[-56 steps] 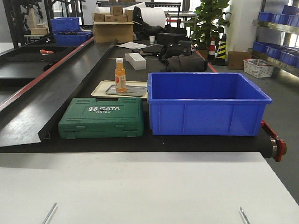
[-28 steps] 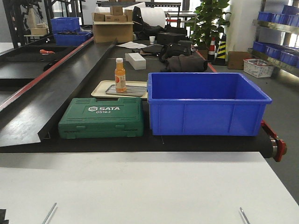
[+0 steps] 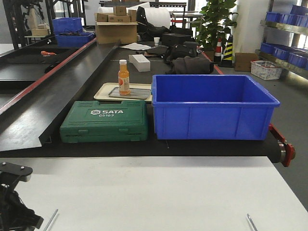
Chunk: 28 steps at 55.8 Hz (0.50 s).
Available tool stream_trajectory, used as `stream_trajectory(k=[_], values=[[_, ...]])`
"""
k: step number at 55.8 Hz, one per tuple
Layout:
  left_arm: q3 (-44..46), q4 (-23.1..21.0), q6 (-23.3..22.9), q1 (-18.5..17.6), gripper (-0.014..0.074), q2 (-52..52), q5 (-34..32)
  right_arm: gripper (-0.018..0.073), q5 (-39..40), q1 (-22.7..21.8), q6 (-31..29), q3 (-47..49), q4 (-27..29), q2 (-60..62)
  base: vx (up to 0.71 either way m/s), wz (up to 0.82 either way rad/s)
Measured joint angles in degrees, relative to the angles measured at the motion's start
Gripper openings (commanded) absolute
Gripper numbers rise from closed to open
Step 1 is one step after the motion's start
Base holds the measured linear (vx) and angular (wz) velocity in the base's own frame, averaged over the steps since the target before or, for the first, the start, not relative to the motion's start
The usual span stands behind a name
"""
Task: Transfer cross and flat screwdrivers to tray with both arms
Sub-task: 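Close both grippers around the screwdriver handles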
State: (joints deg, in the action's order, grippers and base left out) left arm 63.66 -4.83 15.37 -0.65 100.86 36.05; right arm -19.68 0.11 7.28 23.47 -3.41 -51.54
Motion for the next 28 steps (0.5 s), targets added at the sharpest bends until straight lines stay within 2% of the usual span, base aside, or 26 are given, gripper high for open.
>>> stream_trajectory(k=[10, 28], values=[[3.1, -0.8, 0.6, 0.0, 0.0493, 8.3, 0.5, 0.0493, 0.3, 0.0, 0.0, 0.0, -0.8, 0.0, 0.0, 0.0], [3.8, -1.3, 1.3, 0.0, 0.0493, 14.0, 0.4, 0.0493, -0.2, 0.0, -0.3, 0.1, -1.8, -0.3, 0.0, 0.0]])
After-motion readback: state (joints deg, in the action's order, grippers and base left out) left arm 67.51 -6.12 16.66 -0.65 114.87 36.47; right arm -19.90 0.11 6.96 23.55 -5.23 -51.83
